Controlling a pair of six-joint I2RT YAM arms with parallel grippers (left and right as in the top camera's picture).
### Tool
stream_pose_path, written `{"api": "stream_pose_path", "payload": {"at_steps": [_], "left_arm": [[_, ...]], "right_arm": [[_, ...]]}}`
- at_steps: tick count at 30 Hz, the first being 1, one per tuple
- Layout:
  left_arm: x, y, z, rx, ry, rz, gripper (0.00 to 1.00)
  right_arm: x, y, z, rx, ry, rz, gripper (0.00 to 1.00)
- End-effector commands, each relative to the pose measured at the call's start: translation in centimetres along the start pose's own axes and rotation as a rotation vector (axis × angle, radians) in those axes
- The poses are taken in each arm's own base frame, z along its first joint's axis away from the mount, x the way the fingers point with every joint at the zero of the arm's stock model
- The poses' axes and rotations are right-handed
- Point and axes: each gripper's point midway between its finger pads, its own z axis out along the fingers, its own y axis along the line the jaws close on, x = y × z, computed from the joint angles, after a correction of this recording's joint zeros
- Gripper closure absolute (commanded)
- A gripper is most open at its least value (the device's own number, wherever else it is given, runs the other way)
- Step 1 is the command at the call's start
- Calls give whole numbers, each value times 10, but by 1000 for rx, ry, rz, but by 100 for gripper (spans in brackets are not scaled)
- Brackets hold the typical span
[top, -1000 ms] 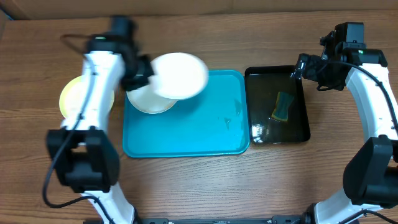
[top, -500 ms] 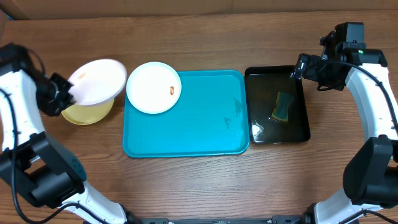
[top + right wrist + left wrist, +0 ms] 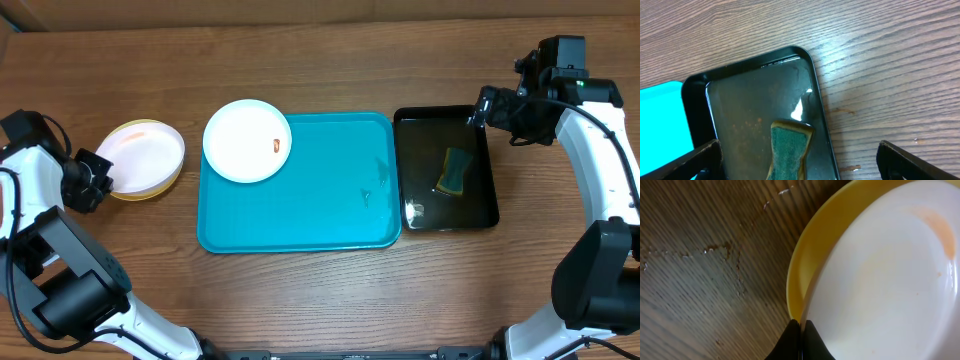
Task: Clean dirty plates on tray and stack at the side
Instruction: 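Carry the white plate left and stack it on the yellow plate, then move left gripper to the remaining white plate and grip its rim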
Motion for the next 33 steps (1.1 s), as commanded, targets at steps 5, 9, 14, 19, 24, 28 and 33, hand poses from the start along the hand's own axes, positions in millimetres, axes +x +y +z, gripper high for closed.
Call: {"api": "stream_pose_path", "payload": {"at_steps": [5,9,14,19,24,28,33], "left_arm": [[5,-23,-4,125,36,85,15],[18,-56,-19,271,79,216,12],[46,-91,-39,305,66,414,31],[86,-124,-37,269,63,619,37],[108,-142,-24,130,-10,756,47],[119,-155,-16,93,-43,814,43],[119,-160,-2,86,-45,825,43]], "right_arm": [[-7,3,-9,-4,-34,-7,0],[-7,3,-9,-4,-34,-7,0],[-7,3,-9,-4,-34,-7,0],[-7,3,-9,-4,-34,-7,0],[-7,3,-9,-4,-34,-7,0],[-7,3,-9,-4,-33,-7,0],[-7,3,-9,-4,-34,-7,0]]}}
